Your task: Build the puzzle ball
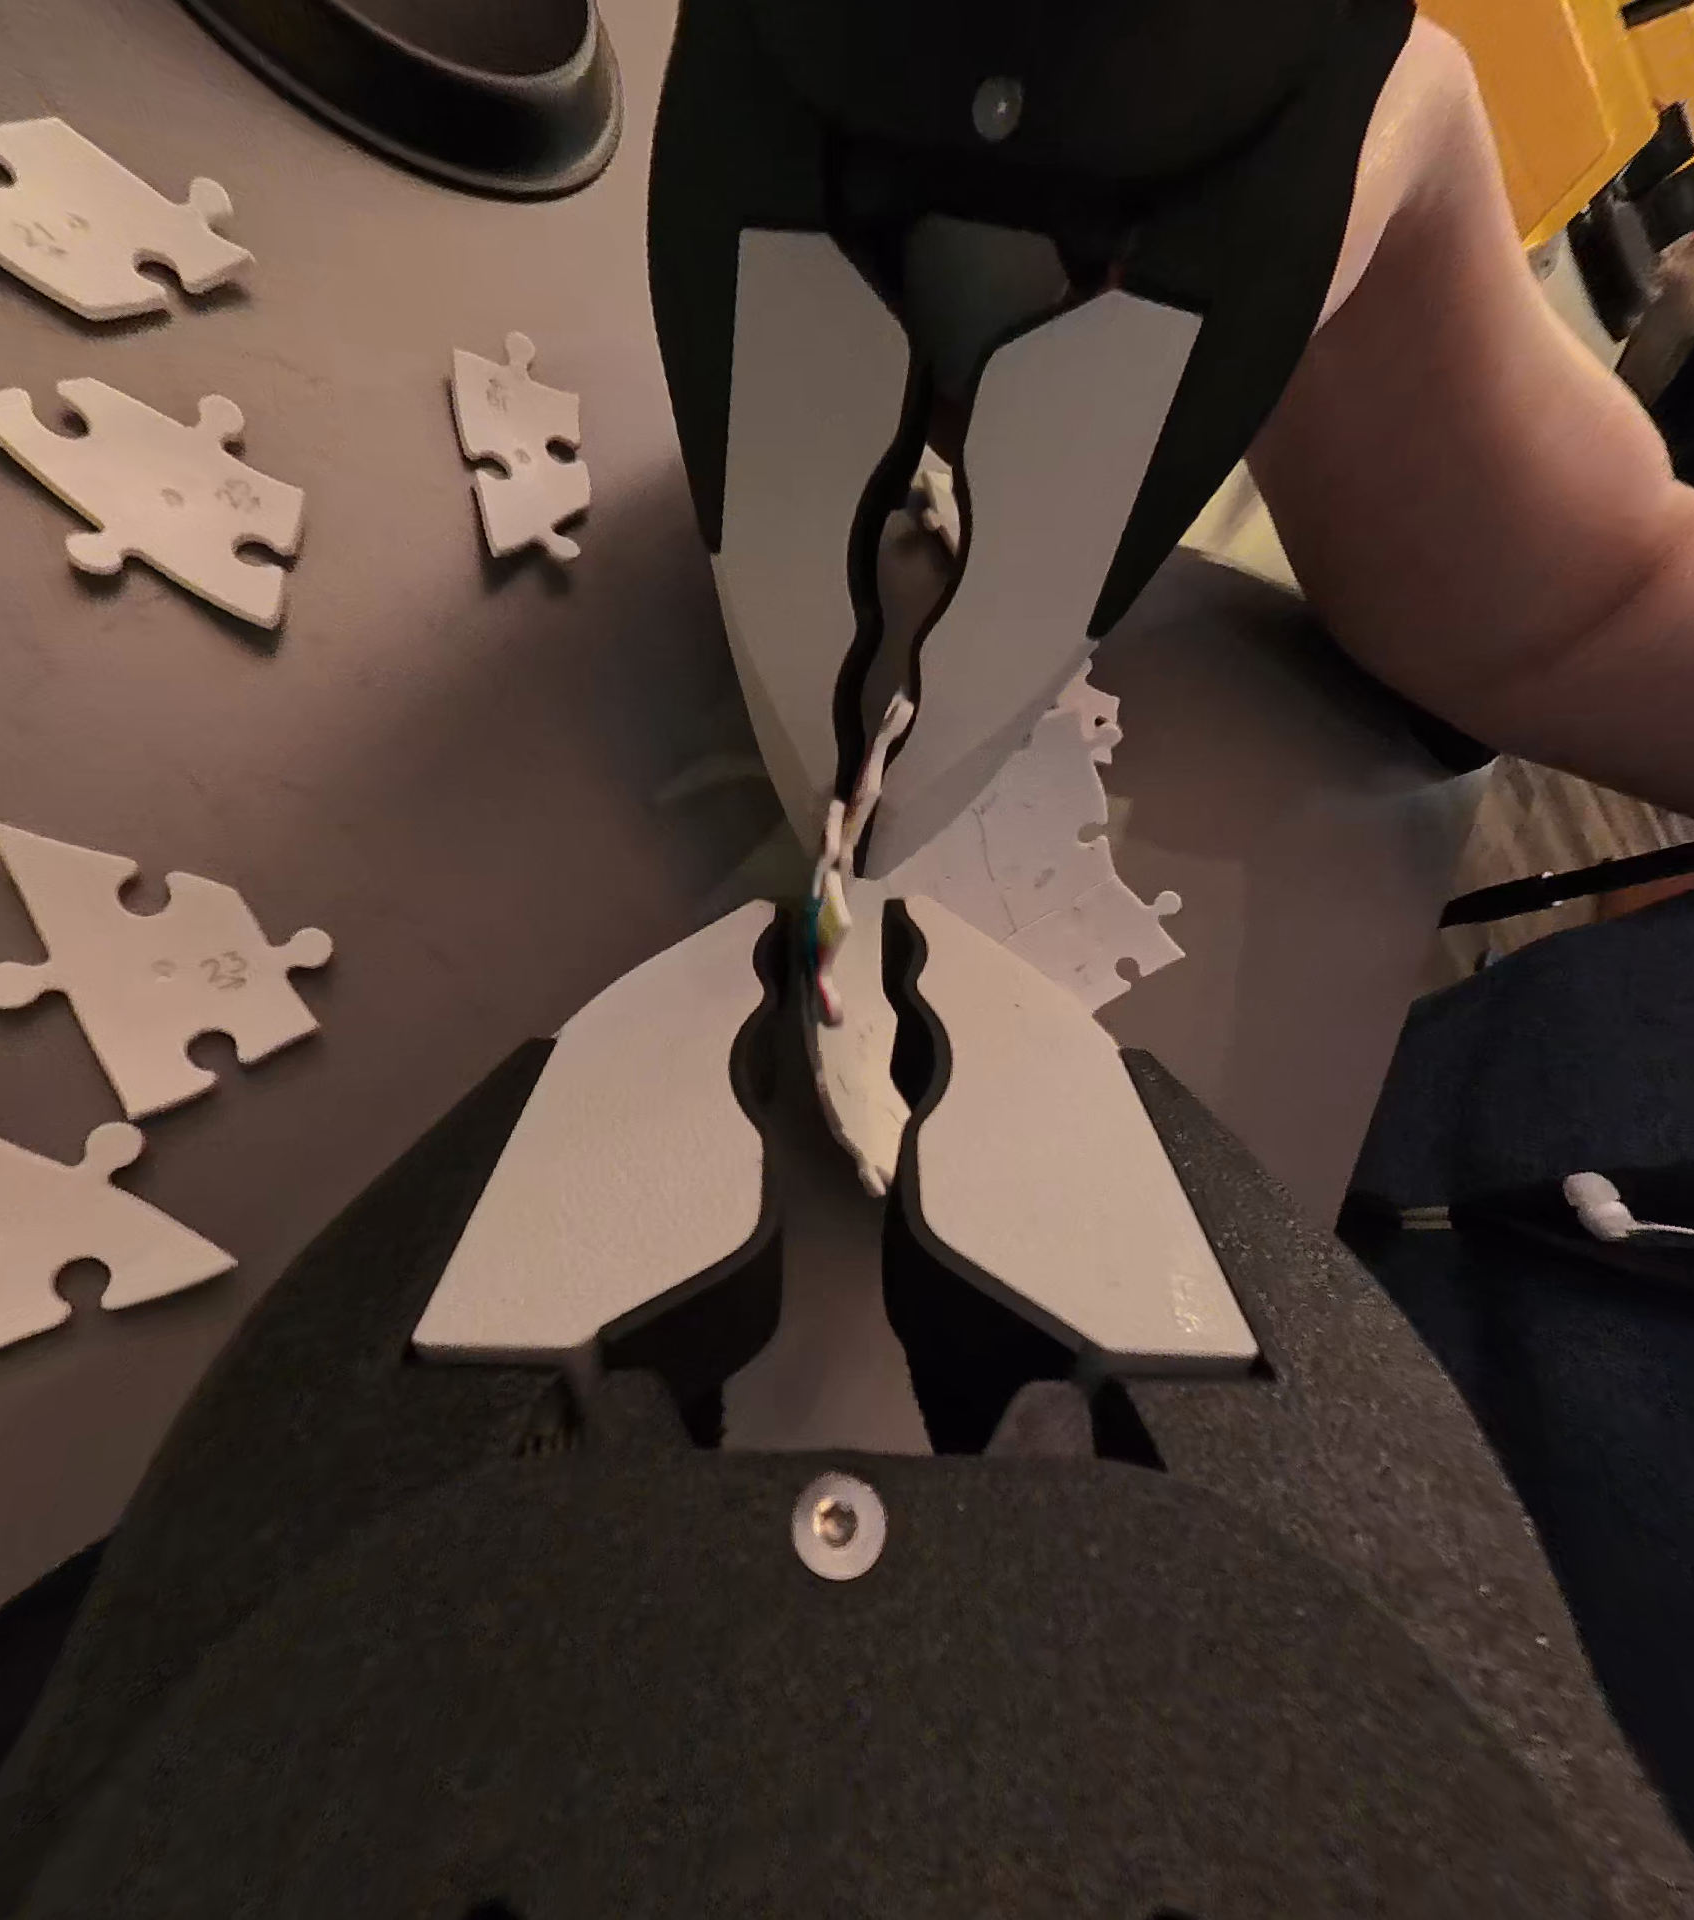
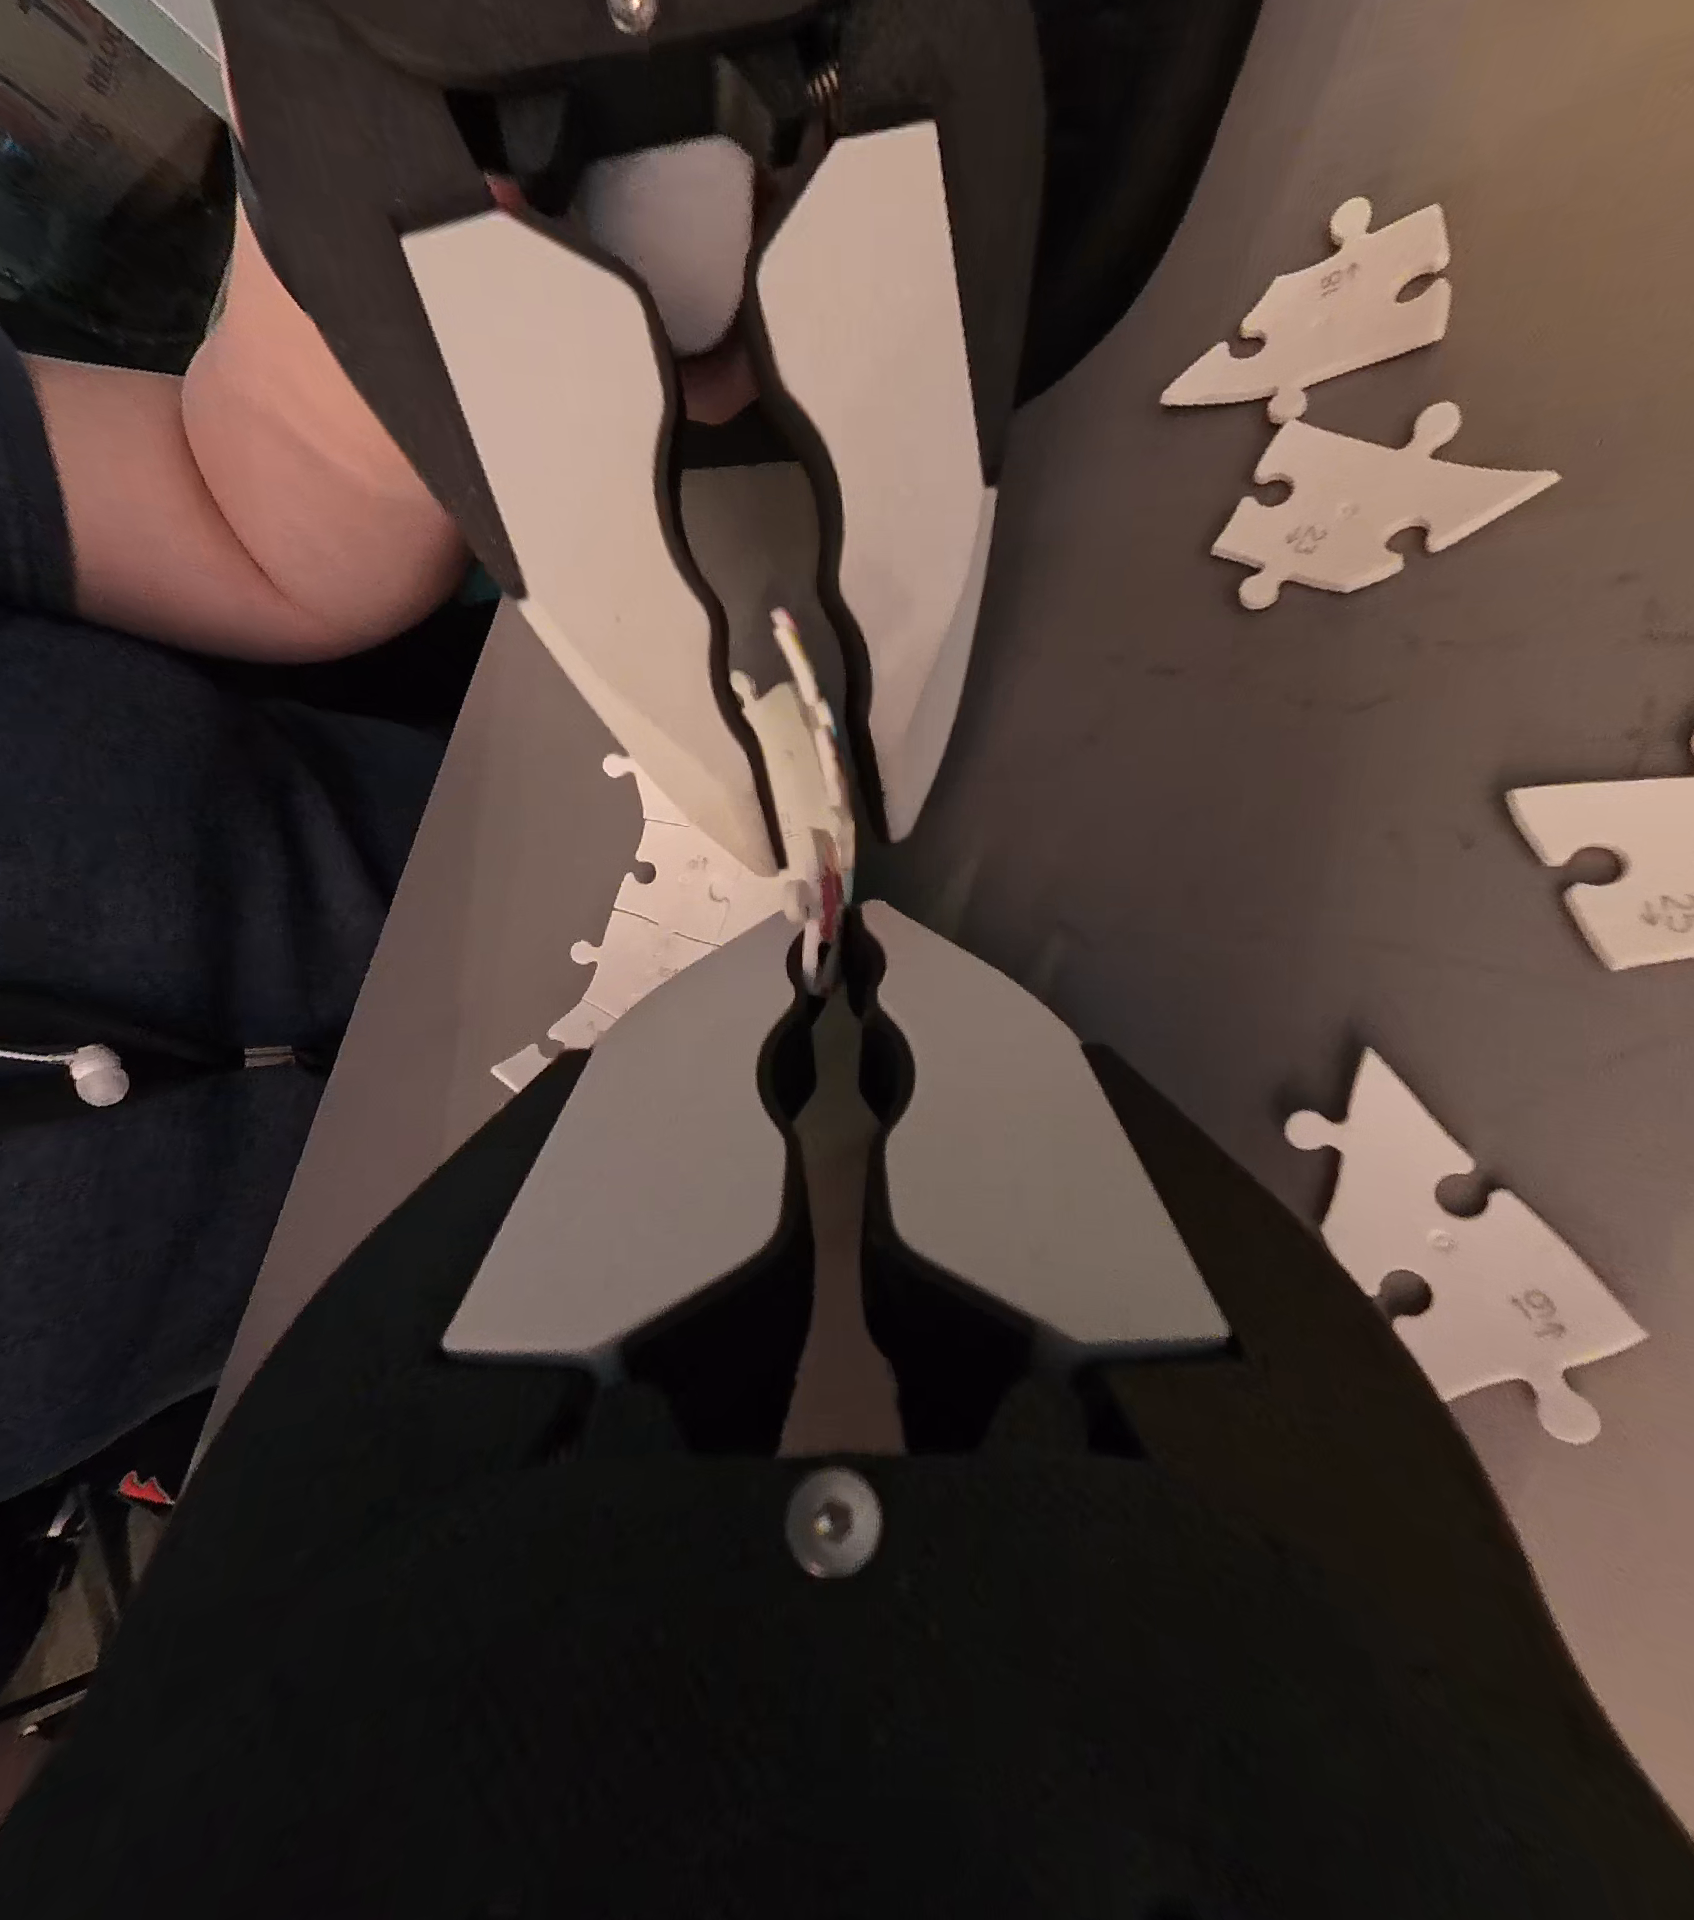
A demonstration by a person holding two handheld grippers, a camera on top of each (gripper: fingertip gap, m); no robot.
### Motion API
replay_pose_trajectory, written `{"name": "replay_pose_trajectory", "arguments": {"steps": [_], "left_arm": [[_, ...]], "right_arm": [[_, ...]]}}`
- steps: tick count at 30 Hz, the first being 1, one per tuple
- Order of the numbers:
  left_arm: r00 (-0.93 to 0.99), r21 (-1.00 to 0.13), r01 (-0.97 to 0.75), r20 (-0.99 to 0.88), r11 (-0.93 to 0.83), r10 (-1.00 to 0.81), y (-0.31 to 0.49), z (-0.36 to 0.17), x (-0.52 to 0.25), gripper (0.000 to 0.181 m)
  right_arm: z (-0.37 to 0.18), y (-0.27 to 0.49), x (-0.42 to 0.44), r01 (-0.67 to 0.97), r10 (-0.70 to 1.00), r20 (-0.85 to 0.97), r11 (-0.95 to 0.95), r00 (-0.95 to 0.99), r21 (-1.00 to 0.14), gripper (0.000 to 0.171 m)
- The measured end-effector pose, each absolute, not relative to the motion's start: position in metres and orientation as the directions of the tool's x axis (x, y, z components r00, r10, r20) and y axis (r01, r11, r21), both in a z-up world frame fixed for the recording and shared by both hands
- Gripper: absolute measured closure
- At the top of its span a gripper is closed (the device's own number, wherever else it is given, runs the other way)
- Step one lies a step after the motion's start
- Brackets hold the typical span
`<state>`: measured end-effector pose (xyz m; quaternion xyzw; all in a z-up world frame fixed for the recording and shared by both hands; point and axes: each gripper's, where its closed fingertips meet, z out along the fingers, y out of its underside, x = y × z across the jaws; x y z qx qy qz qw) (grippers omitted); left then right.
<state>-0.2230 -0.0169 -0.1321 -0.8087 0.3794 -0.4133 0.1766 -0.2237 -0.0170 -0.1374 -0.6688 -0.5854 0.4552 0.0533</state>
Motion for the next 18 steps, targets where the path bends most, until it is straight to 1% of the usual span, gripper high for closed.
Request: {"name": "replay_pose_trajectory", "arguments": {"steps": [3, 9, 12, 15, 18], "left_arm": [[0.373, -0.615, -0.47, 0.511, -0.632, -0.775, -0.014, -0.132, -0.219, 0.174], [0.36, -0.638, -0.485, 0.478, -0.598, -0.801, -0.015, -0.13, -0.217, 0.176], [0.363, -0.632, -0.496, 0.472, -0.596, -0.803, -0.015, -0.131, -0.217, 0.176], [0.358, -0.64, -0.496, 0.465, -0.587, -0.81, -0.015, -0.129, -0.217, 0.176], [0.356, -0.635, -0.516, 0.451, -0.574, -0.819, -0.016, -0.13, -0.218, 0.176]], "right_arm": [[-0.137, -0.018, -0.225, 0.731, 0.832, -0.544, -0.306, -0.106, -0.61, 0.167], [-0.136, -0.017, -0.223, 0.726, 0.82, -0.565, -0.332, -0.094, -0.603, 0.167], [-0.131, -0.011, -0.224, 0.708, 0.852, -0.515, -0.308, -0.091, -0.636, 0.161], [-0.125, -0.009, -0.223, 0.696, 0.879, -0.466, -0.271, -0.102, -0.664, 0.162], [-0.126, -0.012, -0.223, 0.708, 0.892, -0.435, -0.231, -0.12, -0.668, 0.166]]}}
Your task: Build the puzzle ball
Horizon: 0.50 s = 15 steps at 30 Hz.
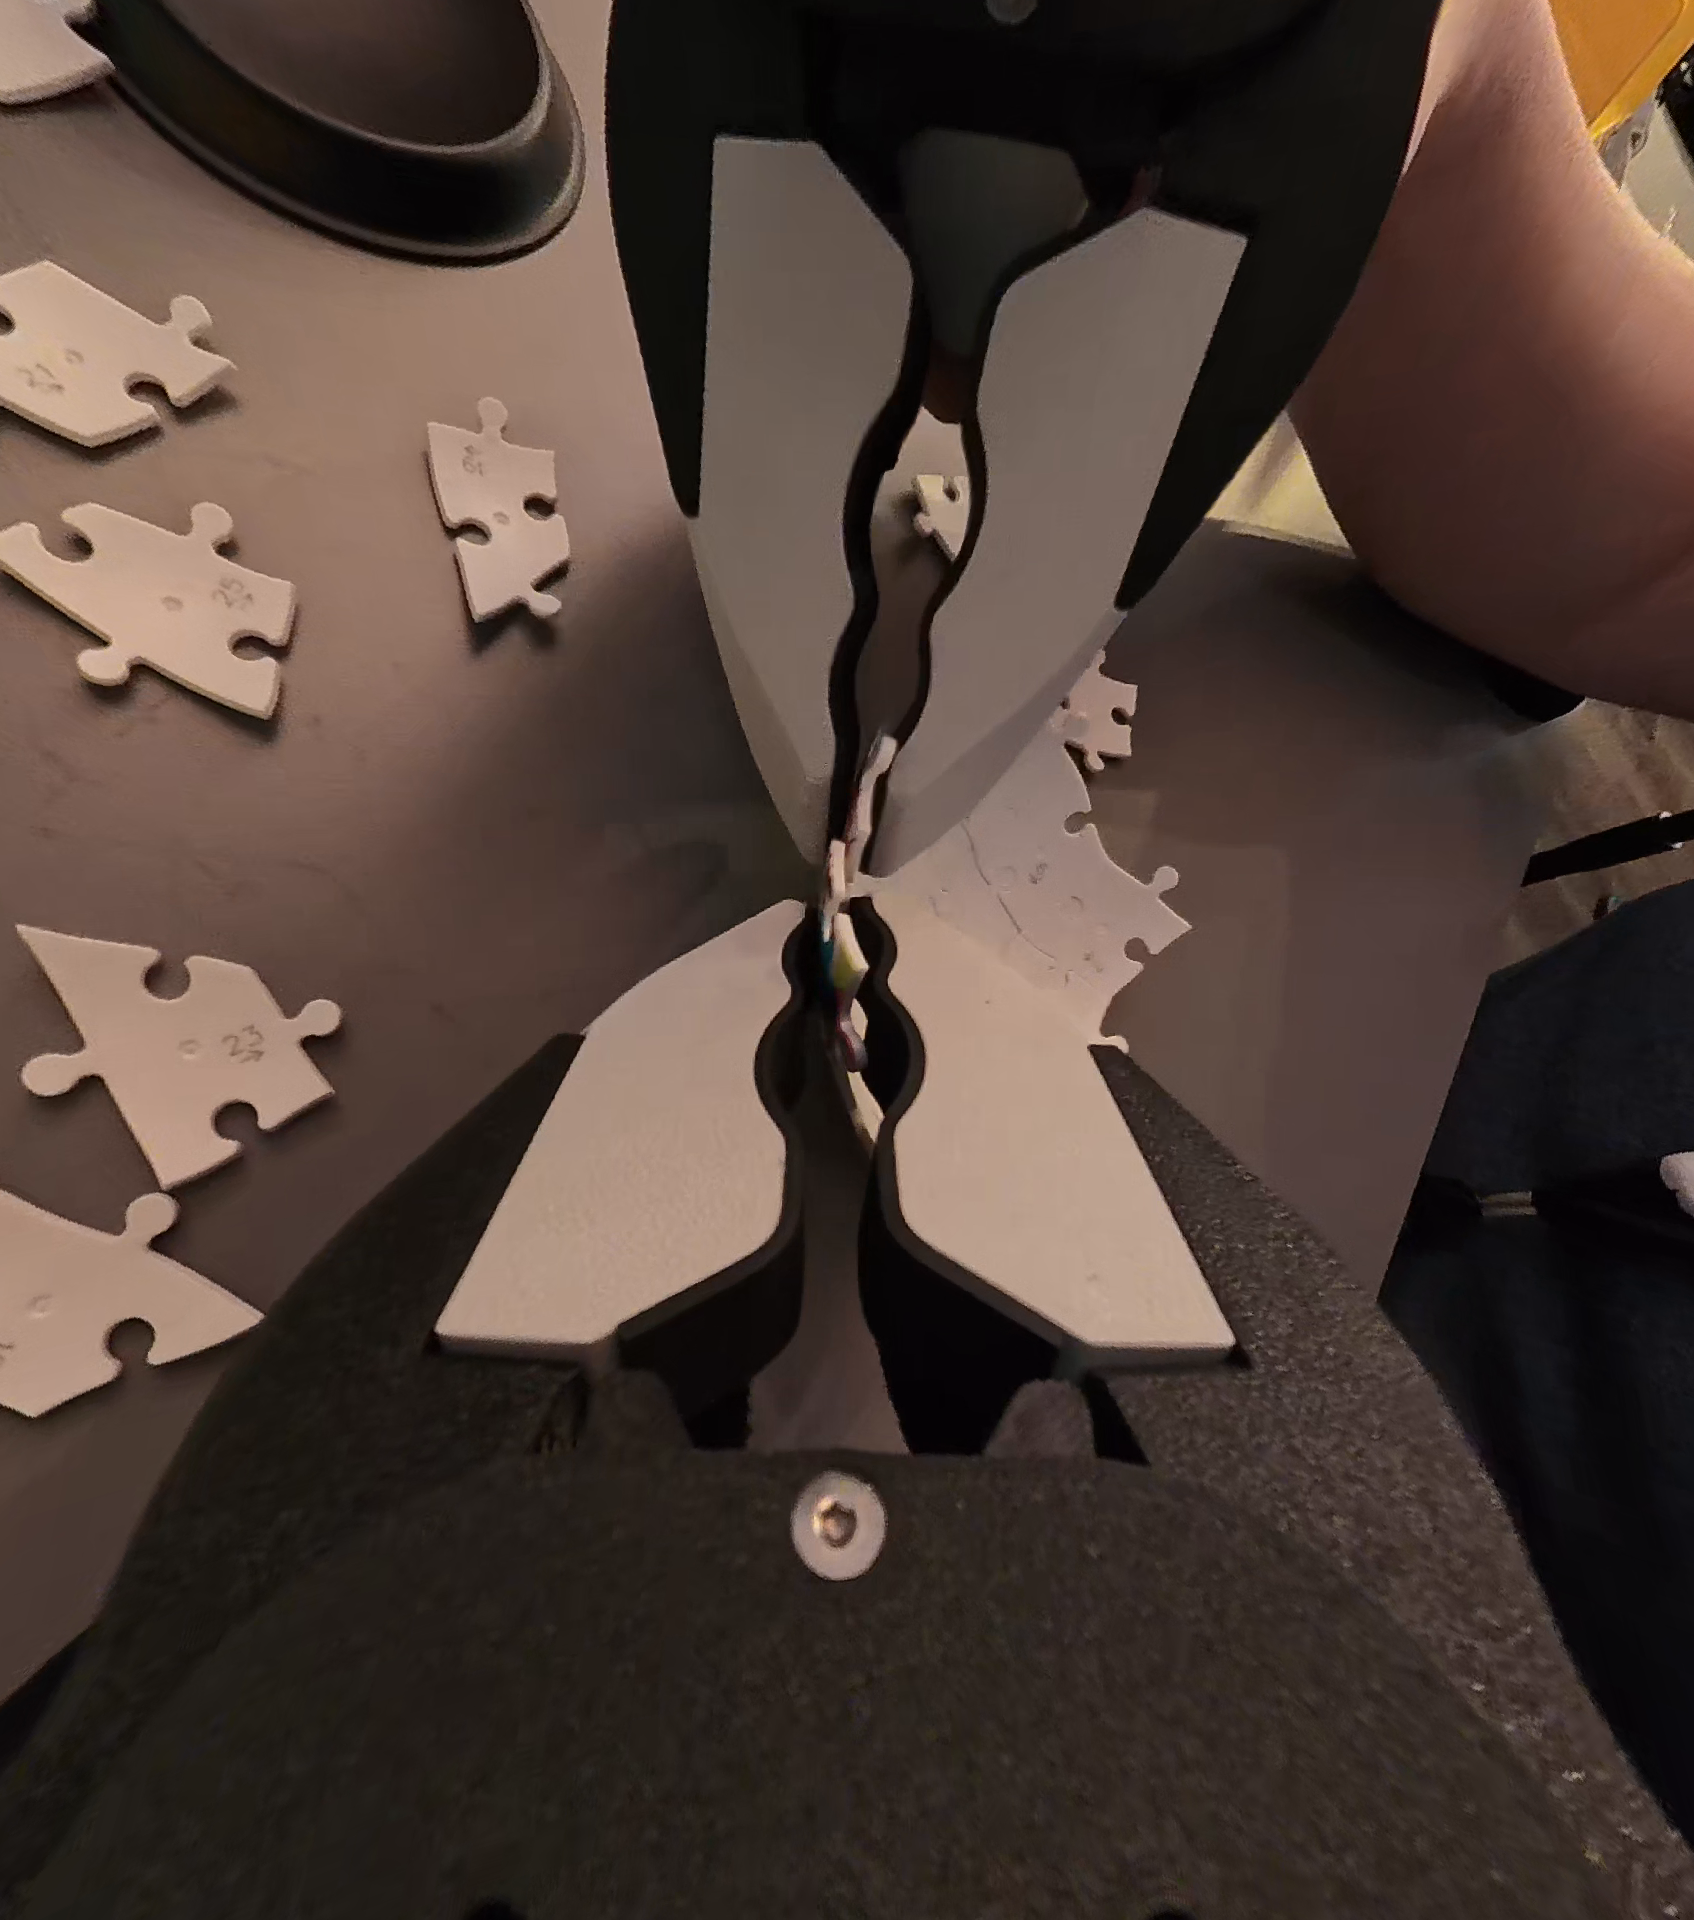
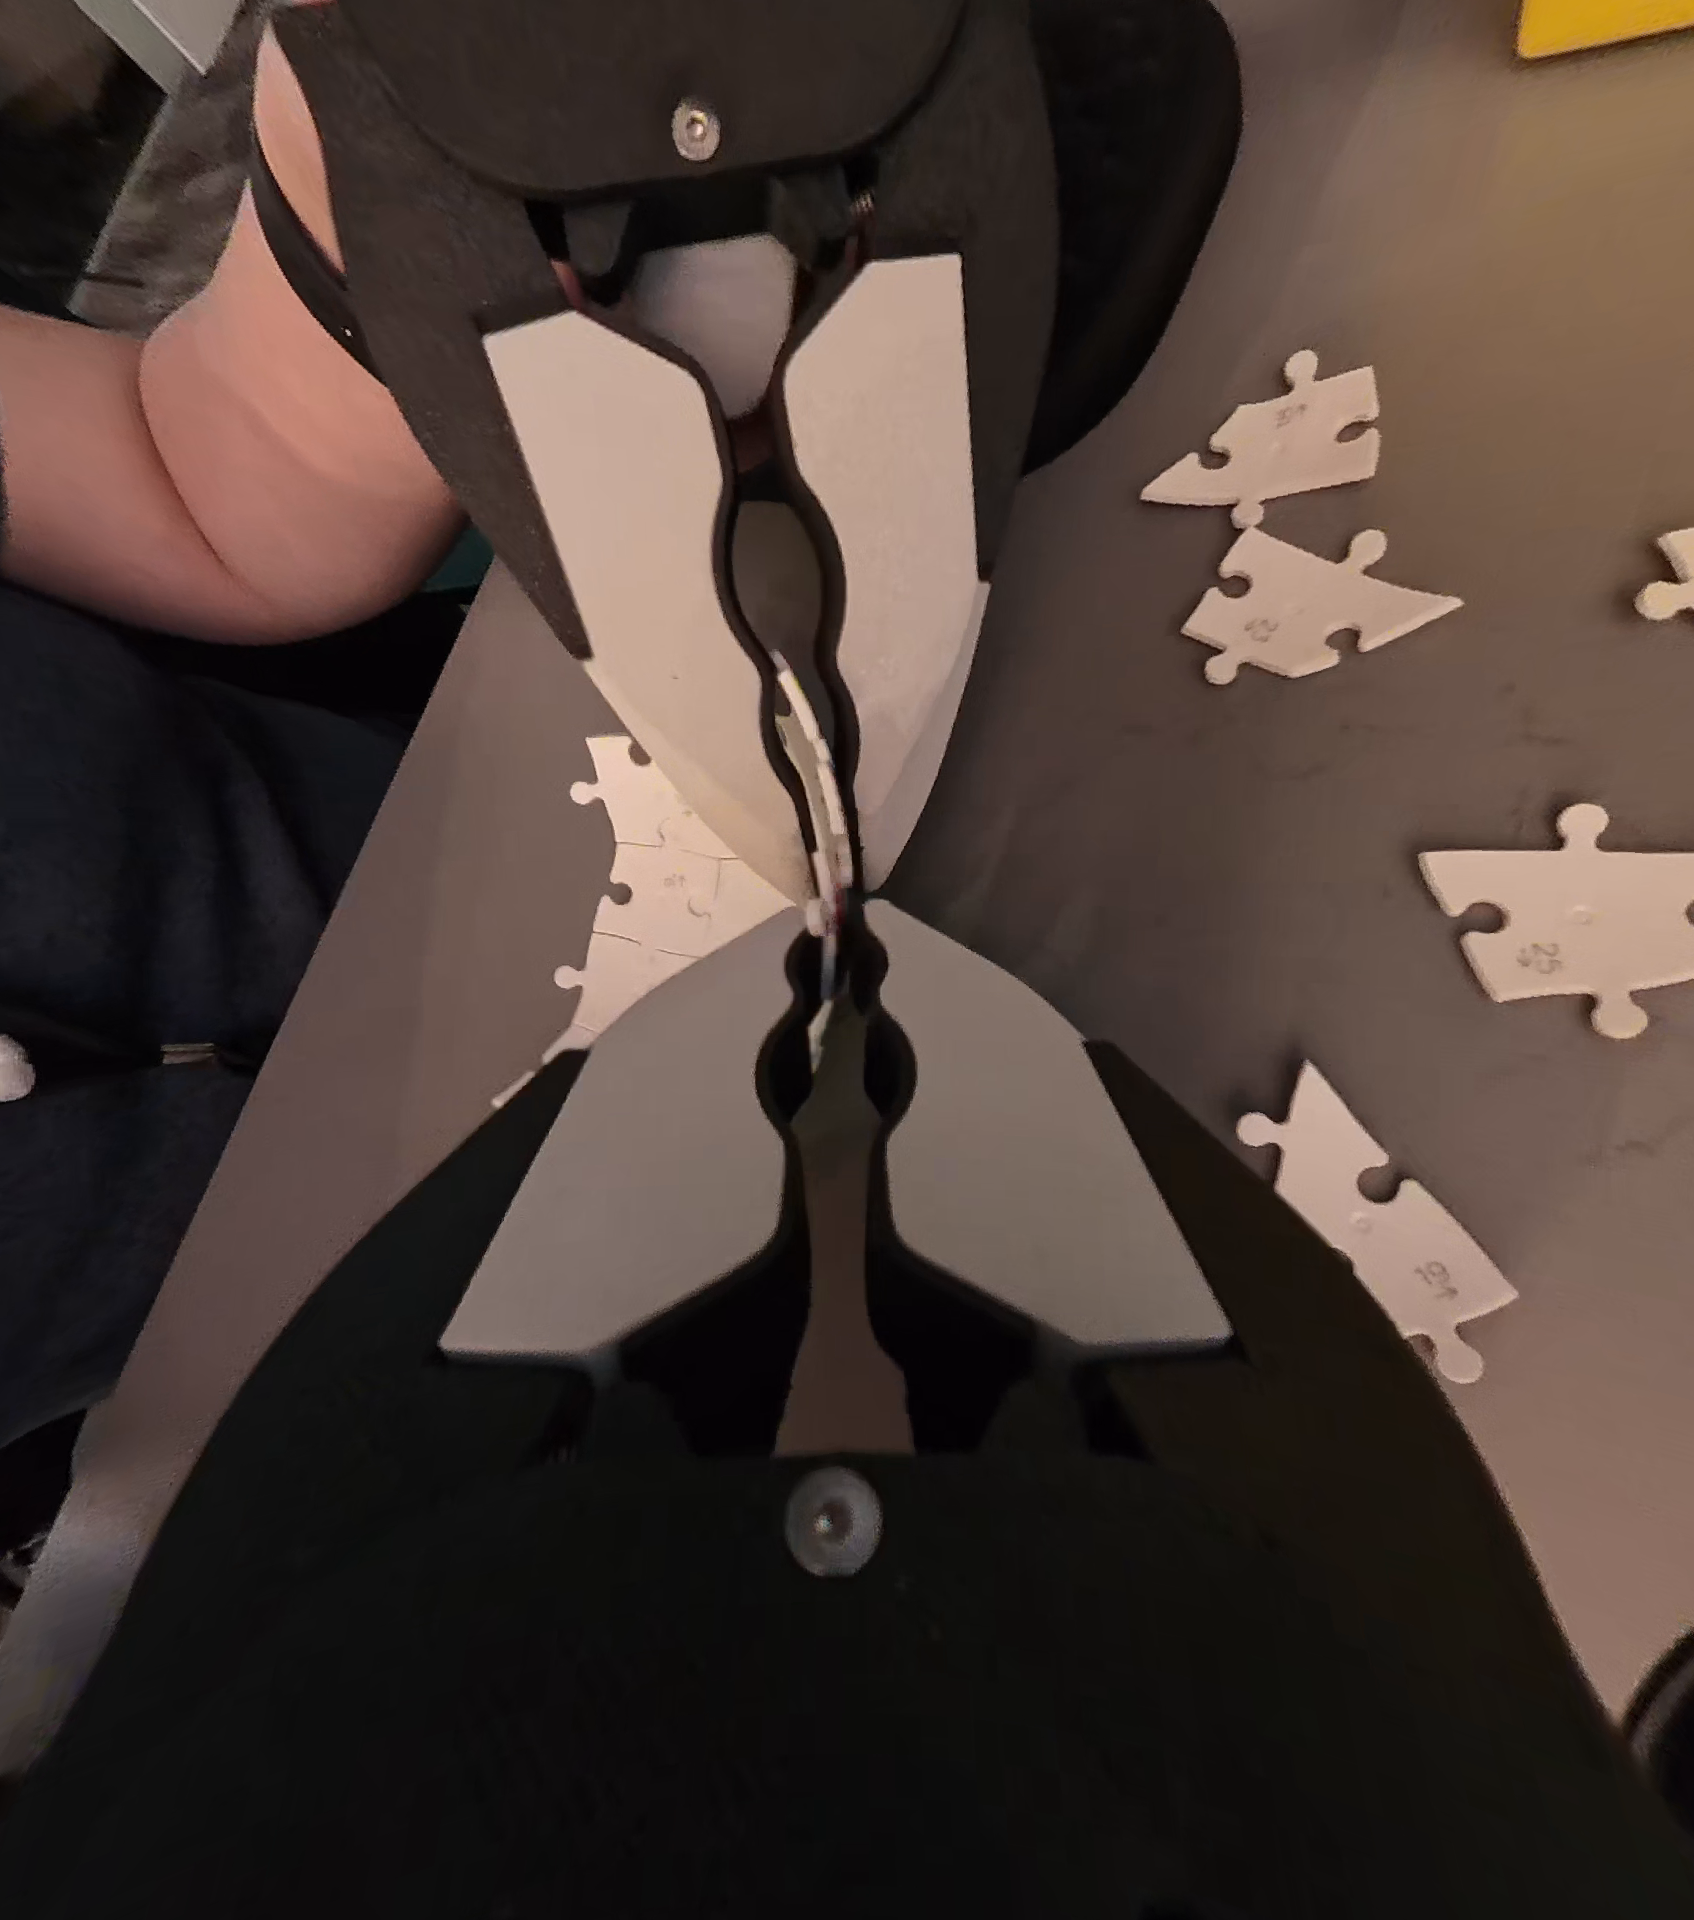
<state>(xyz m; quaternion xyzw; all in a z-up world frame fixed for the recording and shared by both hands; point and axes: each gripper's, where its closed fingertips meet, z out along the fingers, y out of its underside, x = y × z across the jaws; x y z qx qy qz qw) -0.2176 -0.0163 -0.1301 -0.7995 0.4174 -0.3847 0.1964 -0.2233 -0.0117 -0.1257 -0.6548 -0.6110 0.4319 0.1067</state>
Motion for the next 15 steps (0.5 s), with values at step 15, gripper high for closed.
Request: {"name": "replay_pose_trajectory", "arguments": {"steps": [15], "left_arm": [[0.358, -0.677, -0.475, 0.435, -0.562, -0.826, -0.01, -0.122, -0.225, 0.179]], "right_arm": [[-0.131, -0.012, -0.215, 0.74, 0.87, -0.484, -0.262, -0.097, -0.62, 0.167]]}}
